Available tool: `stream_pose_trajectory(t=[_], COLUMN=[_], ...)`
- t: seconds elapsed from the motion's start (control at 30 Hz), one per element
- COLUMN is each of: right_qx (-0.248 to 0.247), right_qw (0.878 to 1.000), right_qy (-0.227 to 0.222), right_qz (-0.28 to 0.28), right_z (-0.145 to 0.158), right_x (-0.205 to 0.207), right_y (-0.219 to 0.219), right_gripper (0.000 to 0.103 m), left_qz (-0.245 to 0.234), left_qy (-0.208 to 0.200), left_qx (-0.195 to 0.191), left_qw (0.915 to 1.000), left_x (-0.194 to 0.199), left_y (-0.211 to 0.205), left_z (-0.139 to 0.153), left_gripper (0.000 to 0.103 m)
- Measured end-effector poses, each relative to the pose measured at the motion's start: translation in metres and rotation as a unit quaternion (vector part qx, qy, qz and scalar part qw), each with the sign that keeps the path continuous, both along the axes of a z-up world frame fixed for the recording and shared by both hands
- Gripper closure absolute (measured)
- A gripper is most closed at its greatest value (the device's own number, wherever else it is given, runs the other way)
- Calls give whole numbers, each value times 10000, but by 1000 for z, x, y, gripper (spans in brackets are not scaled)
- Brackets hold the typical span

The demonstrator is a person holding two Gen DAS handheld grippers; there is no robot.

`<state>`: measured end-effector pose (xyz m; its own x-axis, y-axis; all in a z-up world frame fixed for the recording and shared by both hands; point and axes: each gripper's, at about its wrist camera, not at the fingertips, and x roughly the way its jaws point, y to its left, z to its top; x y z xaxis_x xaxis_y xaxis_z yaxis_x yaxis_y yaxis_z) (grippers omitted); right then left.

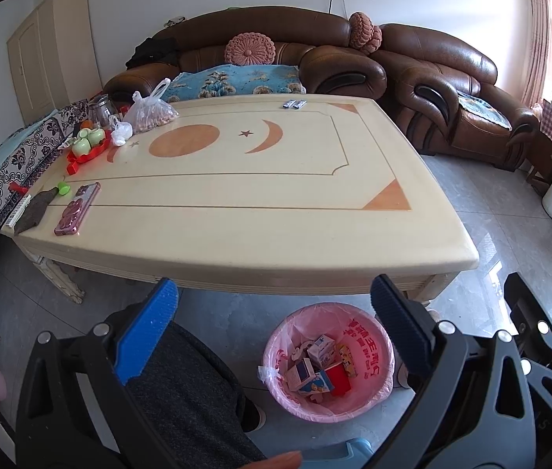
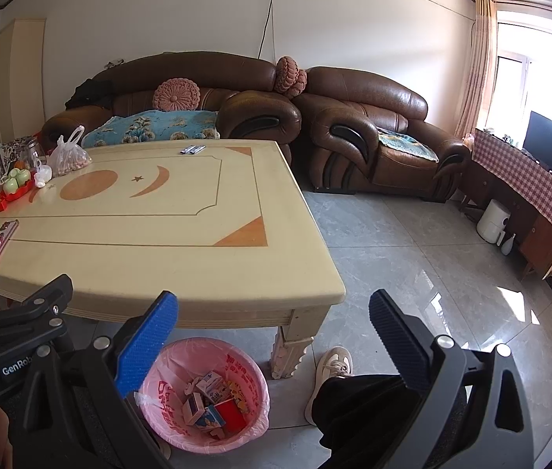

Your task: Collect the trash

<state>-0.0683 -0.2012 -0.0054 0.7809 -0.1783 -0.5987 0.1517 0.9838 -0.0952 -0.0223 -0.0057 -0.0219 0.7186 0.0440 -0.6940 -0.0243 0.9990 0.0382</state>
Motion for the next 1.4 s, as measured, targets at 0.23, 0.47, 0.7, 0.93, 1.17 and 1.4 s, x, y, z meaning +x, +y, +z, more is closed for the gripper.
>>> stream_pose_trajectory(t=[0.23, 0.47, 0.7, 0.93, 1.17, 1.4], right_qx=[10, 18, 11, 6, -17, -18], right_qw=[10000, 10000, 10000, 9999, 9999, 9996], right_qy=[-14, -23, -44, -99, -149, -222], right_qz=[6, 4, 2, -21, -76, -148], right_z=[3, 5, 9, 15, 17, 18], right_x=[0, 0, 1, -2, -7, -12], right_y=[0, 0, 2, 2, 0, -4], right_gripper=[7, 7, 7, 7, 7, 7], left_qz=[42, 39, 30, -30, -13, -91], left_qy=[-53, -54, -70, -53, -155, -295], left_qx=[21, 10, 9, -80, -47, 3], left_qw=[10000, 10000, 10000, 9999, 9999, 9995], left_x=[-3, -3, -4, -4, -8, -14], left_y=[-1, -1, -3, -4, -6, -13], left_z=[3, 4, 5, 9, 15, 19], left_gripper=[6, 6, 6, 6, 6, 6])
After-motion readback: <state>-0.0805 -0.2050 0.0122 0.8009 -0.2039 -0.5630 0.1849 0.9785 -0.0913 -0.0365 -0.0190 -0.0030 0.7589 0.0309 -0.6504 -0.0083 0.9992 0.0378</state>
